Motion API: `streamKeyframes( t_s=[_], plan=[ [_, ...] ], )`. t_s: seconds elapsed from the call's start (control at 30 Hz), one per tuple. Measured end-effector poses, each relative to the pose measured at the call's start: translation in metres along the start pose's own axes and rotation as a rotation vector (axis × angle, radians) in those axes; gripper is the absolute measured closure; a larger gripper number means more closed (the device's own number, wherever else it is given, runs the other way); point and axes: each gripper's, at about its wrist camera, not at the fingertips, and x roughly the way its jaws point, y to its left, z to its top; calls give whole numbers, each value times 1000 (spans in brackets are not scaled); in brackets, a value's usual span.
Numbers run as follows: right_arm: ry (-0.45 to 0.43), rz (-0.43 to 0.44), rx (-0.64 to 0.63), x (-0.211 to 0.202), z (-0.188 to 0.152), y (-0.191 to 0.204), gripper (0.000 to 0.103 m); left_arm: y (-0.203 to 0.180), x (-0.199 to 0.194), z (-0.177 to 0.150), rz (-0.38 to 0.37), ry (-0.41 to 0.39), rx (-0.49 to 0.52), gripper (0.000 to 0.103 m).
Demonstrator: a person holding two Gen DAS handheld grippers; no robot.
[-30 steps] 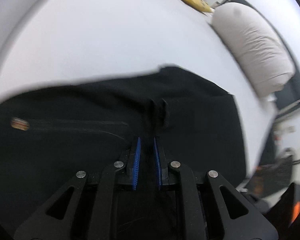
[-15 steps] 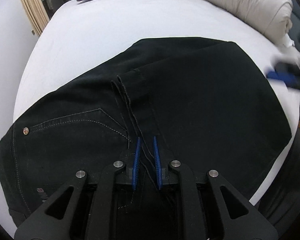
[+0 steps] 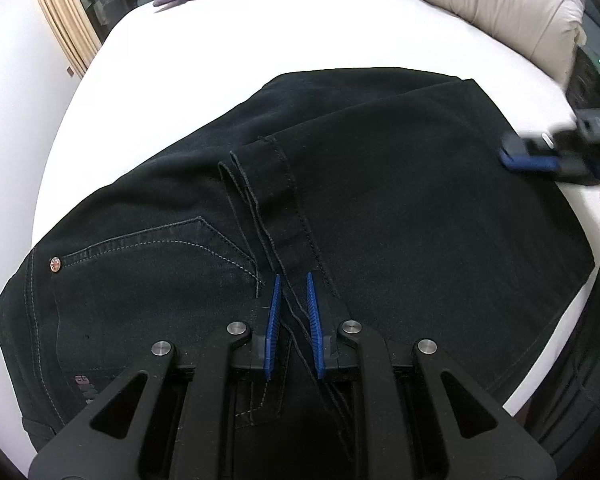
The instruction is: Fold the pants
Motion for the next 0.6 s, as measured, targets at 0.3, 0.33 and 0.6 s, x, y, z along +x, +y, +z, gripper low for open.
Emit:
streamKeyframes(
  t_s=[0.3,0.33,0.6],
  plan=[
    [12,-1,39,-21,-83,1,81,11,9,-5,-12,-4,-17,90],
    [16,-2,46,-23,-93,1,81,12,8,-5,-14,-5,-19,90],
    [-28,-50,-16,-61,-112,35,77,24,2,-6,-43,-10,-43,90]
  ],
)
